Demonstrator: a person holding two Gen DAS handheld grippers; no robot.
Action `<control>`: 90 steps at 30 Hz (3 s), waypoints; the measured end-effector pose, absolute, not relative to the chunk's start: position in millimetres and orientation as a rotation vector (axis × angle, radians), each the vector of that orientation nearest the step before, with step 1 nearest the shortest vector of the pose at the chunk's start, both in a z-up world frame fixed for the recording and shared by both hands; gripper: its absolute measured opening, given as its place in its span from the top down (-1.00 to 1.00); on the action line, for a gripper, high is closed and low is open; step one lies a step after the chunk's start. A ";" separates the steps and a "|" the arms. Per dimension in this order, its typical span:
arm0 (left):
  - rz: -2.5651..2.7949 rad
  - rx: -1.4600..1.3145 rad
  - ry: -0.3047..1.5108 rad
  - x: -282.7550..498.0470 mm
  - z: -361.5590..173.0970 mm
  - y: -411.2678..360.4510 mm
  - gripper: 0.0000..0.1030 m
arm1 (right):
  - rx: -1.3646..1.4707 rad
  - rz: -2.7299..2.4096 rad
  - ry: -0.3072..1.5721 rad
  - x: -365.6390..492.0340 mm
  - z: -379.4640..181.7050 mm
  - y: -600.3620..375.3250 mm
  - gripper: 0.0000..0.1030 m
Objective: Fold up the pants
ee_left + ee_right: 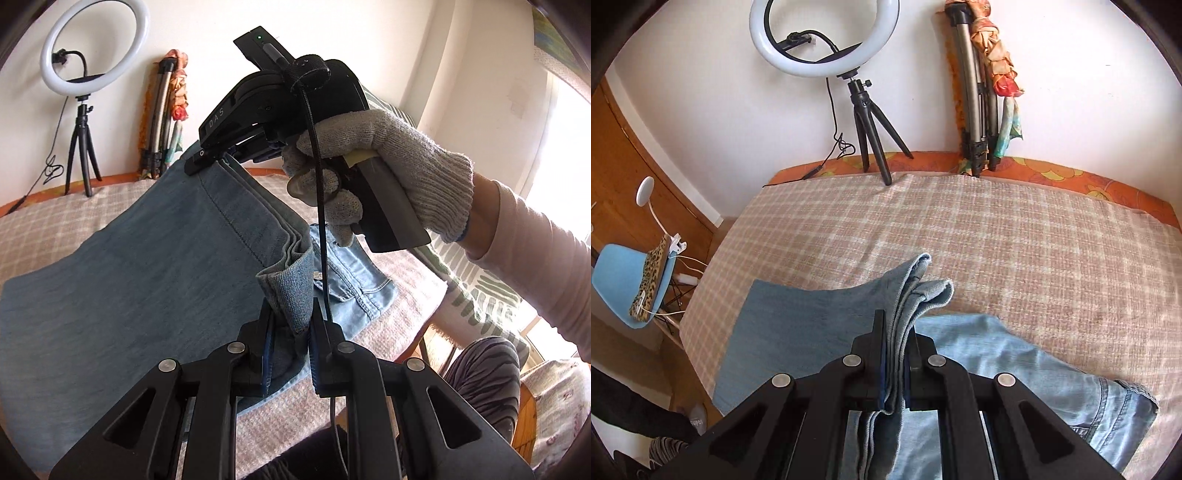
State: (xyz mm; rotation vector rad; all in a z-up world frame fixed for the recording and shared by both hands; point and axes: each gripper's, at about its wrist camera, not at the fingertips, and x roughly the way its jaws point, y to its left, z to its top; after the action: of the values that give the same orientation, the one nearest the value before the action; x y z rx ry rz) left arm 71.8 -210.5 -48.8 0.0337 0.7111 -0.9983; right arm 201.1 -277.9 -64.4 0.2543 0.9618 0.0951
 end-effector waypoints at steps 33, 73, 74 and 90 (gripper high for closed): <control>-1.206 0.212 0.841 49.8 -88.9 -358.0 0.69 | 0.355 -0.122 1.015 129.9 -135.2 -442.7 0.93; -0.604 0.125 0.845 132.0 -104.1 -73.7 0.81 | 0.058 0.371 0.910 191.6 -102.2 -169.2 0.67; -0.609 0.131 0.861 133.6 -108.4 -74.9 0.81 | 0.049 0.393 0.922 197.7 -107.3 -156.8 0.68; -0.647 0.092 0.975 129.3 -139.9 -54.0 0.81 | -0.016 0.403 1.131 301.9 -196.7 -75.8 0.83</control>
State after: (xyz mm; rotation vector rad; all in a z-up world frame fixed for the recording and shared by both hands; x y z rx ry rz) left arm 129.3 -54.0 -139.9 0.0918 0.9749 -0.6468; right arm 301.9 -75.8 -196.7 -0.0163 1.1309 0.4029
